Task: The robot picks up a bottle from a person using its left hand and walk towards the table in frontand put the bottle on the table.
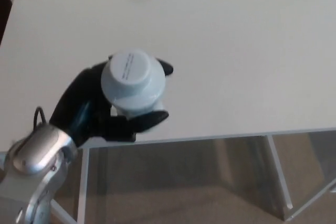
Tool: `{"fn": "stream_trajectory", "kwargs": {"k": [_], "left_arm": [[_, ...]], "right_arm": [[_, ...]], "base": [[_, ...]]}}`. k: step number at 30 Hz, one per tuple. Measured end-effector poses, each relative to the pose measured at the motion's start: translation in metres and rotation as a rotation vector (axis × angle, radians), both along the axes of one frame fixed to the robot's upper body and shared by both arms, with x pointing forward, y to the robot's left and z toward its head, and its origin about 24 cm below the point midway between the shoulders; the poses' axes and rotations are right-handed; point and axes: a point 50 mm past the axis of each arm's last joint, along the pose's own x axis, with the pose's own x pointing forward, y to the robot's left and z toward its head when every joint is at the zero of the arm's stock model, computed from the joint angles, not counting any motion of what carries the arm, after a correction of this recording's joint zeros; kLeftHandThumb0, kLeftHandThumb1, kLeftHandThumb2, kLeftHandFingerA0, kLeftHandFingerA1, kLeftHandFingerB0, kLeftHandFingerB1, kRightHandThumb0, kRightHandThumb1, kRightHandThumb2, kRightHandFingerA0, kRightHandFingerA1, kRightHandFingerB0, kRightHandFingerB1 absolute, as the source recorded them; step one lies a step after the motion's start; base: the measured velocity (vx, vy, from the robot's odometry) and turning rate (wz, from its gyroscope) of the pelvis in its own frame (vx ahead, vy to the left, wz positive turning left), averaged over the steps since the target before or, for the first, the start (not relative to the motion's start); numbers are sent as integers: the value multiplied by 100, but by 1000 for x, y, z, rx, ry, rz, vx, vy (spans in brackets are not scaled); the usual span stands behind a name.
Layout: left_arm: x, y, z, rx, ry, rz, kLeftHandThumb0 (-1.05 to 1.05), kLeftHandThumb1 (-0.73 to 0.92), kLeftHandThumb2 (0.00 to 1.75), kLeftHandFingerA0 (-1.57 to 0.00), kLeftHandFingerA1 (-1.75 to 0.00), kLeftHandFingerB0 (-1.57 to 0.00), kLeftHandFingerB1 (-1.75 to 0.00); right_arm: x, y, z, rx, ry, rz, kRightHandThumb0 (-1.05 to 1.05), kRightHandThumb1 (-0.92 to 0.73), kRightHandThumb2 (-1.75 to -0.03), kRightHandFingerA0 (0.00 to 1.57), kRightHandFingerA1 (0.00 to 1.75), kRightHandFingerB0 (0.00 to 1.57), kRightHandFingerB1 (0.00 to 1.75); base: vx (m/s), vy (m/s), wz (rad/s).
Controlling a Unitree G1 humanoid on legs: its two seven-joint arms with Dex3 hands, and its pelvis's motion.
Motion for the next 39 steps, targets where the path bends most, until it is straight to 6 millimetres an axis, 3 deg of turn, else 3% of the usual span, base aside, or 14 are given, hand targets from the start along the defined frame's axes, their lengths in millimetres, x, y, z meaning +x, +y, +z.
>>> {"fn": "stream_trajectory", "kwargs": {"k": [5, 6, 7, 8, 14, 15, 17, 18, 19, 23, 24, 27, 28, 39], "left_arm": [[24, 2, 8, 41, -18, 55, -20, 84, 65, -103, -123, -80, -81], [28, 2, 10, 47, -21, 66, -20, 84, 66, -102, -129, -79, -82], [33, 2, 11, 52, -21, 78, -20, 84, 66, -102, -129, -79, -82], [37, 2, 11, 54, -17, 85, -20, 85, 66, -103, -130, -79, -80], [63, 1, 4, 67, 50, 151, -19, 83, 64, -109, -123, -80, -83], [66, 1, 1, 66, 66, 161, -20, 81, 67, -108, -123, -80, -87], [73, 0, -4, 71, 98, 178, -21, 78, 69, -112, -124, -86, -85], [74, -1, -6, 72, 105, 181, -21, 75, 72, -112, -125, -87, -87], [77, -2, -10, 71, 126, 189, -21, 76, 71, -113, -123, -88, -86], [82, -11, -23, 64, 178, 193, -23, 78, 70, -111, -125, -85, -86], [83, -14, -25, 64, 183, 190, -25, 79, 67, -109, -126, -85, -85], [83, -23, -30, 73, 181, 172, -26, 78, 67, -108, -126, -86, -83], [82, -26, -32, 74, 184, 167, -26, 77, 69, -109, -126, -85, -85], [72, -34, -48, 67, 215, 163, -24, 80, 71, -110, -129, -83, -92]], "right_arm": [[0, 1, 0, -2, 2, 8, -33, -68, -60, 76, 48, 57, 41], [1, 1, 0, -2, 2, 9, -39, -58, -80, 70, 60, 52, 52], [0, 1, 0, -2, 2, 9, -39, -58, -80, 70, 60, 52, 52], [1, 1, 0, -2, 2, 9, -32, -68, -59, 73, 46, 57, 41], [1, 0, 0, -1, -1, 6, -33, -67, -59, 73, 46, 57, 41], [1, 0, 0, -1, -2, 5, -39, -57, -79, 68, 58, 54, 53], [0, 0, 0, -1, -2, 3, -39, -57, -80, 68, 59, 54, 53], [0, 0, 0, -1, -2, 3, -39, -57, -80, 69, 59, 54, 53], [0, 0, 0, -1, -2, 3, -33, -68, -59, 77, 47, 58, 41], [0, 0, 0, 0, -4, 0, -34, -67, -59, 76, 47, 58, 40], [1, 0, 1, 0, -5, 0, -40, -57, -80, 69, 59, 53, 53], [1, -1, 1, -2, -6, 2, -39, -57, -79, 67, 59, 52, 52], [0, -1, 1, -3, -5, 2, -33, -68, -59, 73, 48, 57, 41], [-2, -1, 1, -4, -4, 5, -34, -68, -60, 71, 46, 57, 41]], "base": [[0, 0, 0], [0, 0, 0], [0, 0, 0], [0, 0, 0], [0, 0, 0], [0, 0, 0], [0, 0, 0], [0, 0, 0], [0, 0, 0], [0, 0, 0], [0, 0, 0], [0, 0, 0], [0, 0, 0], [0, 0, 0]]}}
